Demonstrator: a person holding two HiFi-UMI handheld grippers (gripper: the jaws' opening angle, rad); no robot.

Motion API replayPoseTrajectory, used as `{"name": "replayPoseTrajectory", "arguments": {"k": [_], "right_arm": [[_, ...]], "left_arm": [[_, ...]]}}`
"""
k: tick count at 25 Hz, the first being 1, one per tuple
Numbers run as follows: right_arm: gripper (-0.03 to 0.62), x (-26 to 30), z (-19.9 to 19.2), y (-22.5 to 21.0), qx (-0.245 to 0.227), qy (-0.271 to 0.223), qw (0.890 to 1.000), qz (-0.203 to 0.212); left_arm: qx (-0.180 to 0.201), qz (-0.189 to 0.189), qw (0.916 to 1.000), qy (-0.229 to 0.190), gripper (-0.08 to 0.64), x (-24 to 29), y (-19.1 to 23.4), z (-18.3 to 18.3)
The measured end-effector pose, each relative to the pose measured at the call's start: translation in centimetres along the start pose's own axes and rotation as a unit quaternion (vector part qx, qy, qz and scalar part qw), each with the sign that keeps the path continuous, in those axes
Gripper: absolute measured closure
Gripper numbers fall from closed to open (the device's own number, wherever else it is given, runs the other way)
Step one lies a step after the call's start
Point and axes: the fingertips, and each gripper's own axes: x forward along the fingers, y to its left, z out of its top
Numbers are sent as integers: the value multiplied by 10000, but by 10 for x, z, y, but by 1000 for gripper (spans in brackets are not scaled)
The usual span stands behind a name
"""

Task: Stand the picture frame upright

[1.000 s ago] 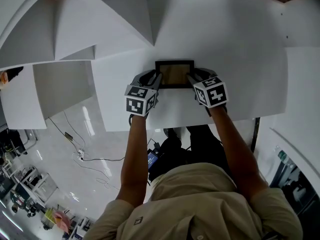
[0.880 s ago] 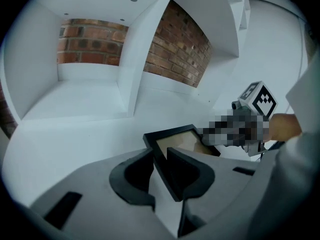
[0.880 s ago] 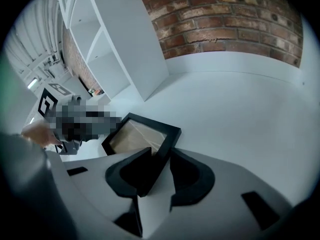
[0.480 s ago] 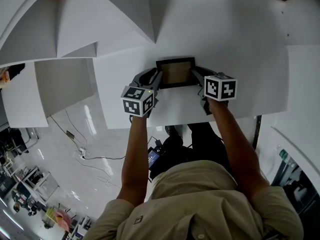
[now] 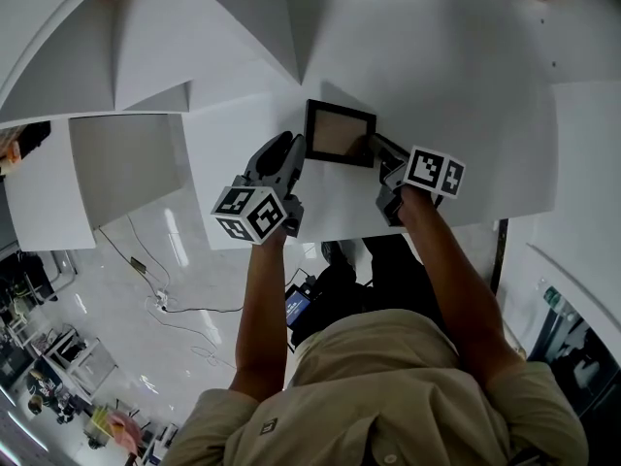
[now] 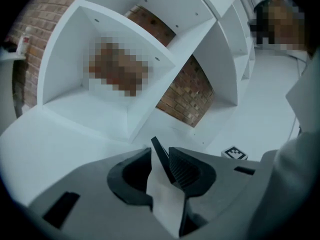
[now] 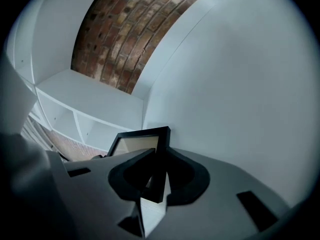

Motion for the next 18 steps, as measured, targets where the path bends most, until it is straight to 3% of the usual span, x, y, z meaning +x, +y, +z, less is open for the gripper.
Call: {"name": "replayPoseTrajectory", "arguments": {"k": [4, 8, 13, 18], "right_arm": [[526, -1, 0, -1, 335, -313, 9989, 81], [526, -1, -4, -4, 410, -533, 9977, 84], [526, -2, -8, -3, 367, -544, 9977, 140], [462, 1, -19, 8, -191, 14, 9996, 217]], "left_arm": [[-300, -314, 9990, -38, 448, 6, -20, -5], [-170, -253, 9995, -38, 448, 17, -23, -7], [386, -308, 9987, 96, 466, 25, -25, 0], [1433, -543, 9877, 295, 471, 30, -42, 6]]}}
